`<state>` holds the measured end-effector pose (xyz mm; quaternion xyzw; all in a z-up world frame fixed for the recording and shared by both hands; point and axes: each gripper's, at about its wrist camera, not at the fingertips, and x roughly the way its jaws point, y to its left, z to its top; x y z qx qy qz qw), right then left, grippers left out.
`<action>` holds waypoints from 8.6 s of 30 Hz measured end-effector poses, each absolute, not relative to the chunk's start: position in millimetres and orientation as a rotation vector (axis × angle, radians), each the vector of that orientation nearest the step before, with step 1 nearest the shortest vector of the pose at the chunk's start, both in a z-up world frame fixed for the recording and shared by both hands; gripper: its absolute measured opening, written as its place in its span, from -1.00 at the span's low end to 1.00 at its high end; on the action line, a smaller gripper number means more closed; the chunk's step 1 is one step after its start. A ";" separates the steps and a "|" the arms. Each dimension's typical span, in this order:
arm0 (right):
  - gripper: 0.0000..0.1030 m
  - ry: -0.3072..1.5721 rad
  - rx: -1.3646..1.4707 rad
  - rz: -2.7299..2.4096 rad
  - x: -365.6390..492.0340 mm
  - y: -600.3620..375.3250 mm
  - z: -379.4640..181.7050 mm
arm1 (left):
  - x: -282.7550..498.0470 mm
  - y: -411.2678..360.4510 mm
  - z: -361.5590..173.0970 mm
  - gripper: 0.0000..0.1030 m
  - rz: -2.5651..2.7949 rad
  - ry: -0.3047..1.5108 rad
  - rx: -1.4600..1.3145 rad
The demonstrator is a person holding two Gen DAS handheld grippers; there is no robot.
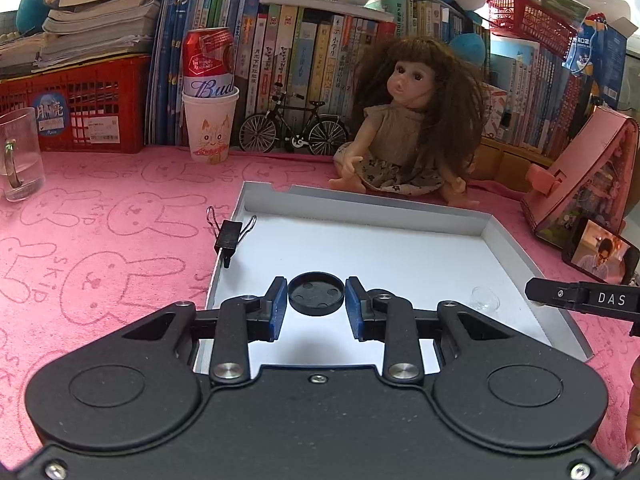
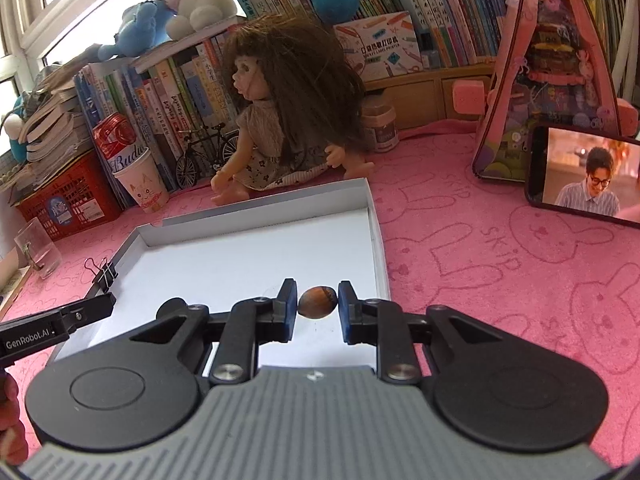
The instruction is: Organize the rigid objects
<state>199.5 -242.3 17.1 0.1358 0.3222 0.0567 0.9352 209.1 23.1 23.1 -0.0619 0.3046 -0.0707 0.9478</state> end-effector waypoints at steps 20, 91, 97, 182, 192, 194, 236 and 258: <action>-0.50 0.749 0.292 0.076 231.3 -231.2 2.7 | 234.2 8.3 1.2 -0.43 -0.140 0.692 -0.136; 0.77 0.413 -0.077 -0.012 19.4 -239.9 -11.5 | 6.9 47.9 -0.6 0.47 -0.208 0.468 0.006; 0.77 0.414 -0.084 -0.041 8.6 -236.9 -19.3 | -4.3 49.3 -7.5 0.04 -0.221 0.478 -0.001; -0.04 0.420 -0.063 0.013 108.2 -215.8 21.9 | 121.4 36.5 37.6 -0.42 -0.161 0.443 -0.032; -0.03 0.515 -0.307 0.154 153.0 -201.4 24.5 | 180.0 29.7 24.0 -0.42 -0.150 0.545 0.002; -0.03 0.581 -0.284 0.205 165.6 -202.4 23.4 | 190.4 29.1 20.4 -0.42 -0.143 0.573 0.008; 0.58 0.726 0.164 0.220 224.3 -229.2 16.9 | 216.6 24.0 12.3 0.18 -0.124 0.583 -0.024; 0.81 0.577 0.087 0.315 109.0 -228.3 25.0 | 76.4 13.7 33.7 0.55 -0.340 0.449 0.022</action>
